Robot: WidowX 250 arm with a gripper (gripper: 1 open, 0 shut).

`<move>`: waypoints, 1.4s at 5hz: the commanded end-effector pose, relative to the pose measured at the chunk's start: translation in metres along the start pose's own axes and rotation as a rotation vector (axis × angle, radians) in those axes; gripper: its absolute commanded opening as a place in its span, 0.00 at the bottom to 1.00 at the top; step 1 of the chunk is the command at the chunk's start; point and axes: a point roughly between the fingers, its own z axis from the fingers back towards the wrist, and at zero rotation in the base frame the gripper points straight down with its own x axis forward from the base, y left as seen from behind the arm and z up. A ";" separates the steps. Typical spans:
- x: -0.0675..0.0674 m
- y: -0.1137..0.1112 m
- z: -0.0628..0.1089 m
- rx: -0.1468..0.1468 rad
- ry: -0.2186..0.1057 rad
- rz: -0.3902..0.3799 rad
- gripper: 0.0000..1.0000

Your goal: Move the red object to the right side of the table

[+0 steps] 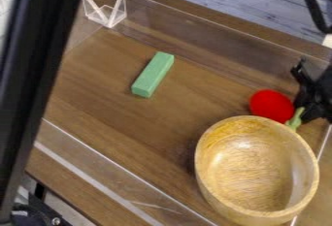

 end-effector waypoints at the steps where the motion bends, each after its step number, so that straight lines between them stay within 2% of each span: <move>1: 0.011 0.006 0.033 0.034 -0.048 -0.030 0.00; 3: 0.010 0.006 0.049 0.062 -0.037 -0.123 0.00; 4: 0.018 0.008 0.047 0.071 -0.018 -0.114 0.00; 5: 0.009 0.007 0.045 0.075 -0.030 -0.148 1.00; 6: 0.003 0.002 0.046 0.083 -0.050 -0.181 1.00; 7: -0.003 0.007 0.057 0.102 -0.087 -0.183 1.00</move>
